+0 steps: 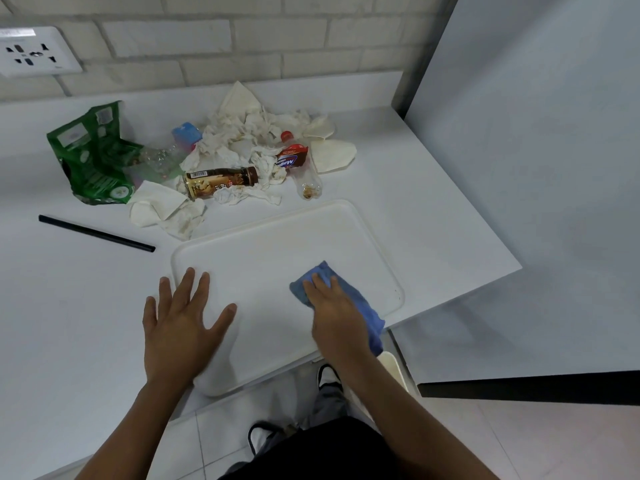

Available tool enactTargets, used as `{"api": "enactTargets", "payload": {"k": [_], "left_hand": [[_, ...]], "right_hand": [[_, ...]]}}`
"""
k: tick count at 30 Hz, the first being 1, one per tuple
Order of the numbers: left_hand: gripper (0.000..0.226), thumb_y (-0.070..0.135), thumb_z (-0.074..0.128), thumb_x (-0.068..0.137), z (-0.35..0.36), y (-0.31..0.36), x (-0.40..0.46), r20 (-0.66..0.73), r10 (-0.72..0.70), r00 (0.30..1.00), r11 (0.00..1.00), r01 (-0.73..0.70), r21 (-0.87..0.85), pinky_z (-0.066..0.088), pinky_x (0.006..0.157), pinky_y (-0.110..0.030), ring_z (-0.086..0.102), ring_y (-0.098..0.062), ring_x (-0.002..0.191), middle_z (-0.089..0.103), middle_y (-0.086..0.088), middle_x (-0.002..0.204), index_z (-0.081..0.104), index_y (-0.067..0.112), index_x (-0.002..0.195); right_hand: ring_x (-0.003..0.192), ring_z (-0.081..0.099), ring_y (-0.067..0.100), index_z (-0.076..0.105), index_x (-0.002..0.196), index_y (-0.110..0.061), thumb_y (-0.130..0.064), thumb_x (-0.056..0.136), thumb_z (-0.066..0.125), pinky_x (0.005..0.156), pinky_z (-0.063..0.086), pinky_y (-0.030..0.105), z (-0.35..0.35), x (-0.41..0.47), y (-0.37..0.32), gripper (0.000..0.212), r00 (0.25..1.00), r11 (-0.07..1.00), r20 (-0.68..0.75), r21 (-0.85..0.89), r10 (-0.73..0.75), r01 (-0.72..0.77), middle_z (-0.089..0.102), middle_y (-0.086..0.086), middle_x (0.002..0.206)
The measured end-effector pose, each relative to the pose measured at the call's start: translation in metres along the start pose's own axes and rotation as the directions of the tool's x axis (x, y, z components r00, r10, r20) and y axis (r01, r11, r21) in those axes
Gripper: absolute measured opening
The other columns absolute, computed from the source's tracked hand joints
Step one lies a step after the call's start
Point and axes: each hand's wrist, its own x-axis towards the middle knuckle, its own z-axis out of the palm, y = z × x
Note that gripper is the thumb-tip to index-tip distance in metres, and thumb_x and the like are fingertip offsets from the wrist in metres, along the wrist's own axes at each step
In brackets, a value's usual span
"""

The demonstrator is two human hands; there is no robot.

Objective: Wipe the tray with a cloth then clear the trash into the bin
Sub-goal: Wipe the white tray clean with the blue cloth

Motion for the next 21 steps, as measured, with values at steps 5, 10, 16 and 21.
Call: {"api": "enactTargets", "payload": {"k": [5,10,16,21], "left_hand": [[0.083,0.079,0.022,0.088,0.001,-0.002,0.001,-0.003,-0.007,1.000,1.000,0.007,-0.014,0.017,0.121,-0.054,0.014,-0.034,0.151,0.024,0.002,0.164,0.031,0.029,0.153],[0.082,0.080,0.021,0.088,0.004,-0.004,0.002,-0.002,-0.016,1.000,0.999,0.016,-0.033,0.017,0.121,-0.053,0.013,-0.033,0.151,0.024,0.004,0.163,0.030,0.031,0.153],[0.083,0.081,0.019,0.088,0.005,-0.004,0.002,0.008,-0.012,1.000,1.000,0.012,-0.024,0.017,0.121,-0.053,0.013,-0.033,0.151,0.023,0.003,0.164,0.029,0.031,0.154],[0.084,0.081,0.018,0.087,0.003,-0.003,0.002,0.011,-0.017,1.000,1.000,0.017,-0.027,0.014,0.122,-0.052,0.012,-0.033,0.151,0.022,0.003,0.164,0.029,0.030,0.154]], "right_hand": [[0.132,0.036,0.013,0.035,0.133,-0.023,-0.005,0.088,0.051,0.100,0.039,0.023,-0.026,0.015,0.031,0.051,0.976,0.967,-0.120,0.201,0.183,-0.157,0.032,-0.003,0.139],[0.141,0.031,0.025,0.020,0.151,-0.012,-0.010,0.094,0.050,0.096,0.048,0.035,-0.031,0.002,0.046,0.064,0.938,0.940,-0.102,0.116,0.332,-0.320,0.027,0.005,0.155],[0.130,0.045,0.033,0.027,0.145,-0.004,-0.013,0.098,0.042,0.105,0.042,0.042,-0.034,-0.014,0.039,0.050,0.864,0.862,-0.046,0.113,0.501,-0.494,0.036,0.013,0.146],[0.113,0.051,0.030,0.049,0.123,-0.001,-0.011,0.092,0.050,0.094,0.044,0.046,-0.036,-0.026,0.027,0.033,0.864,0.870,-0.110,0.016,0.492,-0.493,0.050,0.017,0.123]]}}
